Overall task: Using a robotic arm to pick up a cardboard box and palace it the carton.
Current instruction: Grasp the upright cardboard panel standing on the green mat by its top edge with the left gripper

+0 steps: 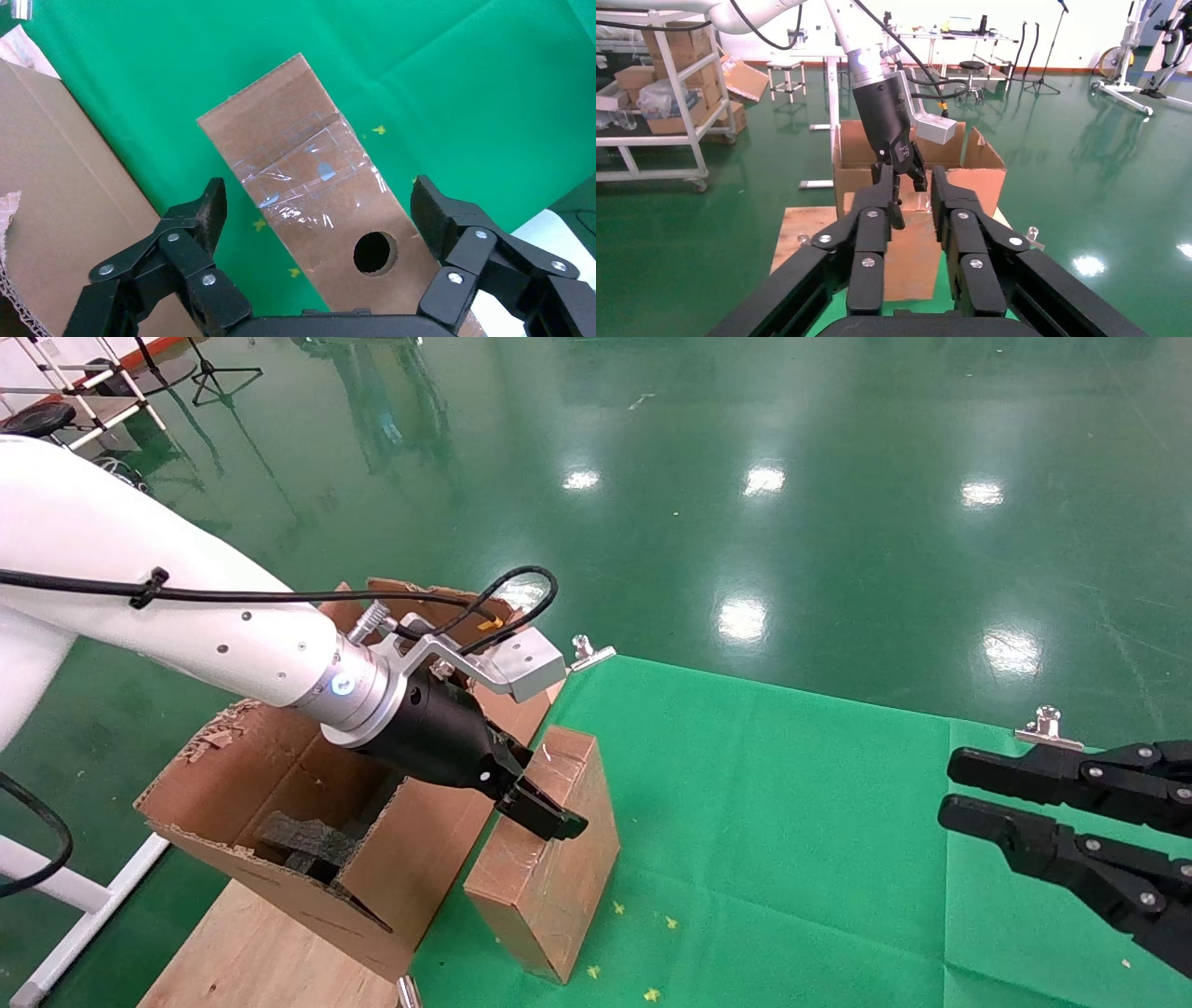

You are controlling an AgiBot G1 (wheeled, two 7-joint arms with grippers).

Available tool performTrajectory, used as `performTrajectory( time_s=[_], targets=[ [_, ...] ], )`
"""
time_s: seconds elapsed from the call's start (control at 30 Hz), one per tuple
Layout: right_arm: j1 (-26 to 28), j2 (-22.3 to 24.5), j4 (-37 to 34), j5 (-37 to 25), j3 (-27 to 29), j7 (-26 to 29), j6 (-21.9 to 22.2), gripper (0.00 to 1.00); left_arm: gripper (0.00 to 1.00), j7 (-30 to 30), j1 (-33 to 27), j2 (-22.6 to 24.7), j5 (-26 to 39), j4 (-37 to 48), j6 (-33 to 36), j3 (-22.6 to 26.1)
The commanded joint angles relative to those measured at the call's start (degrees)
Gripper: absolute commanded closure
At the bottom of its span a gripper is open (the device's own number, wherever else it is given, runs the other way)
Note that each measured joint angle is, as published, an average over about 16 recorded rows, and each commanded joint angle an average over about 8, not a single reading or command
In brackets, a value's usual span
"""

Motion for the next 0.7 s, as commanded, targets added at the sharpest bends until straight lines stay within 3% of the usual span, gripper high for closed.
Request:
performTrajectory(
  time_s=[0.03, 0.7],
  targets=[
    [0.00, 0.00, 0.00, 0.00, 0.00, 0.00, 0.00, 0.00, 1.00, -0.10, 0.06, -0.04, -0.10, 0.00, 0.00, -0.08],
    [0.00, 0.00, 0.00, 0.00, 0.00, 0.00, 0.00, 0.00, 1.00, 1.69, -0.54, -0.60, -0.81, 1.67, -1.53, -1.16]
  ],
)
